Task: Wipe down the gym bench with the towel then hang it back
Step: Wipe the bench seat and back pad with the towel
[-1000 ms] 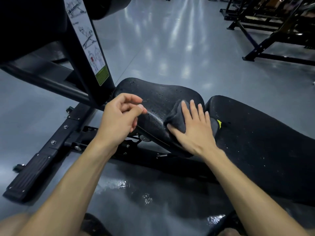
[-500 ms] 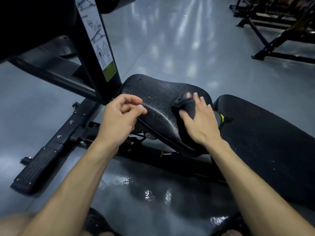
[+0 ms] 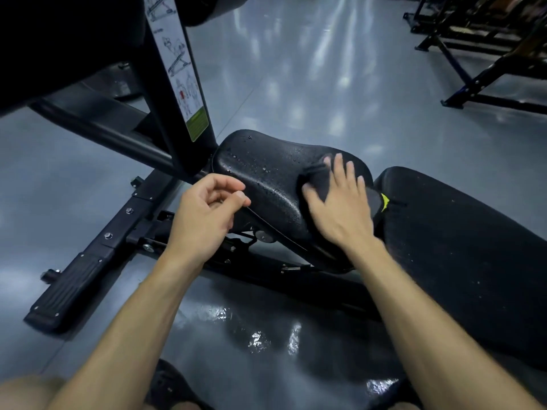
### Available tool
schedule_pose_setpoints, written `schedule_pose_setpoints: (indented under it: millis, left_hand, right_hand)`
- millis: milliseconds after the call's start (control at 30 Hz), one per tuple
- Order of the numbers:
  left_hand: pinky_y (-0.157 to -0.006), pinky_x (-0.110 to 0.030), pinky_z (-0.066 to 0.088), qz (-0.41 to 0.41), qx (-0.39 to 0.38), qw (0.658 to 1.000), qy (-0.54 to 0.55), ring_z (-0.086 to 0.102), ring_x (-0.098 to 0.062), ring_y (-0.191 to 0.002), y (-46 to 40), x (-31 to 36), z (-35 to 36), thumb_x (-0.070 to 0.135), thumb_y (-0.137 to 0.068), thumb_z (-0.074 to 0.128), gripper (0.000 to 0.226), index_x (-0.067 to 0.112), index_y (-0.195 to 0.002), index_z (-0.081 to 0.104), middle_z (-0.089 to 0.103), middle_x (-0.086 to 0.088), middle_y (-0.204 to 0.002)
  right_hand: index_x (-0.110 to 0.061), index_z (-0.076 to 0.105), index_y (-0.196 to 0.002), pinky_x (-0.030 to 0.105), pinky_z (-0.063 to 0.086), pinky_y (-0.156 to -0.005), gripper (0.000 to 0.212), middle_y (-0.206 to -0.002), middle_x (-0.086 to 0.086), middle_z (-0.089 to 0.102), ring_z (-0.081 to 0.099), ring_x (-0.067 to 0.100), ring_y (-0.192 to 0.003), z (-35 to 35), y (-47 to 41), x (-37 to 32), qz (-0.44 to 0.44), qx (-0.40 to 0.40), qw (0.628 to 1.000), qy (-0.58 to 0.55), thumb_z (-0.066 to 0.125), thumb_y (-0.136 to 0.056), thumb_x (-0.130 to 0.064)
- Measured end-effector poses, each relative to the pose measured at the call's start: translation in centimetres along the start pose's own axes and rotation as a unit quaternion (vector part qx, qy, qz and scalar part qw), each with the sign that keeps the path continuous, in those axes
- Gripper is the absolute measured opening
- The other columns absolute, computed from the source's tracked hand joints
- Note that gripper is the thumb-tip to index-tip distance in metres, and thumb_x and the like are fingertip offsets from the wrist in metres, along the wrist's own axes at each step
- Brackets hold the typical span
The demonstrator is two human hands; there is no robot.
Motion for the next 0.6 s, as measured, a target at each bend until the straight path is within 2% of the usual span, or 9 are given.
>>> schedule_pose_setpoints:
  millis: [100,200,267,333,400,433,467,600]
  left_hand:
    - [-0.047,-0.021,0.046,0.007,-0.003,0.999,-0.034,0.06,-0.009,-0.055,-0.4,-0.1,0.2,0.02,-0.086,0.067,0.009,0.027,-0.091,0.071,0.077,0.002,-0.084]
    - [-0.052,-0.028,0.052,0.017,-0.034,0.996,-0.076,0.069,-0.011,-0.063,-0.9,-0.3,1.9,0.026,-0.086,0.065,0.01,0.031,-0.092,0.071,0.078,0.005,-0.085]
    - [-0.059,-0.029,0.056,0.033,-0.057,0.993,-0.102,0.073,-0.012,-0.071,-0.9,-0.4,3.1,0.029,-0.085,0.067,0.012,0.035,-0.095,0.071,0.077,0.005,-0.086]
    - [-0.064,-0.028,0.058,0.047,-0.075,0.989,-0.12,0.074,-0.012,-0.077,-0.8,-0.4,4.0,0.033,-0.085,0.067,0.013,0.038,-0.096,0.071,0.077,0.006,-0.087]
    - [-0.071,-0.029,0.058,0.061,-0.083,0.986,-0.132,0.074,-0.009,-0.084,-0.7,-0.4,4.4,0.032,-0.088,0.066,0.012,0.036,-0.099,0.07,0.077,0.01,-0.09]
    - [-0.074,-0.028,0.058,0.068,-0.084,0.984,-0.141,0.073,-0.007,-0.087,-0.7,-0.4,4.6,0.028,-0.09,0.067,0.012,0.034,-0.099,0.07,0.077,0.013,-0.091]
    - [-0.074,-0.025,0.058,0.077,-0.085,0.981,-0.153,0.073,-0.004,-0.089,-0.7,-0.4,4.8,0.023,-0.092,0.068,0.013,0.032,-0.1,0.071,0.077,0.016,-0.092]
    - [-0.071,-0.01,0.051,0.112,-0.087,0.966,-0.217,0.07,0.003,-0.092,-0.9,0.0,5.8,0.014,-0.093,0.067,0.019,0.031,-0.1,0.071,0.075,0.023,-0.091]
  right_hand:
    - [-0.019,0.011,-0.165,0.041,-0.003,-0.129,0.083,-0.173,0.002,-0.001,-0.006,0.018,-0.16,1.2,5.4,-2.6,-0.129,0.023,0.991,0.011,0.038,-0.096,-0.056]
    - [-0.021,0.017,-0.164,0.039,0.001,-0.128,0.089,-0.173,-0.002,0.009,0.002,0.015,-0.16,1.8,9.1,-1.9,-0.23,-0.011,0.973,0.007,0.049,-0.086,-0.049]
    - [-0.024,0.021,-0.163,0.037,0.003,-0.129,0.08,-0.172,-0.006,0.014,0.005,0.01,-0.159,0.9,6.6,0.1,-0.215,-0.027,0.976,-0.027,0.052,-0.092,-0.043]
    - [-0.024,0.021,-0.164,0.037,0.003,-0.129,0.073,-0.172,-0.007,0.014,0.005,0.009,-0.158,-0.2,2.0,2.4,-0.109,-0.028,0.992,-0.06,0.051,-0.1,-0.041]
    - [-0.02,0.016,-0.164,0.037,0.002,-0.129,0.074,-0.173,-0.002,0.012,0.005,0.013,-0.159,-1.0,-1.1,4.3,0.018,-0.01,0.997,-0.073,0.048,-0.103,-0.045]
    - [-0.018,0.013,-0.164,0.037,0.001,-0.129,0.076,-0.173,-0.001,0.01,0.003,0.015,-0.159,-0.9,-1.3,4.2,0.043,-0.003,0.997,-0.062,0.046,-0.103,-0.049]
    - [-0.019,0.011,-0.164,0.038,-0.001,-0.129,0.078,-0.173,0.0,0.007,0.0,0.015,-0.159,-0.6,-0.6,3.5,0.031,0.004,0.999,-0.041,0.043,-0.102,-0.052]
    - [-0.024,0.015,-0.165,0.036,-0.003,-0.128,0.086,-0.173,-0.004,0.008,0.0,0.011,-0.159,1.0,6.4,0.9,-0.141,0.022,0.989,-0.04,0.046,-0.089,-0.051]
Point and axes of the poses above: each hand's wrist, its own y-axis away from the middle knuckle, its own z-axis out of the palm, x = y × z, the point moved 7 cm from there along -y, towards the middle knuckle
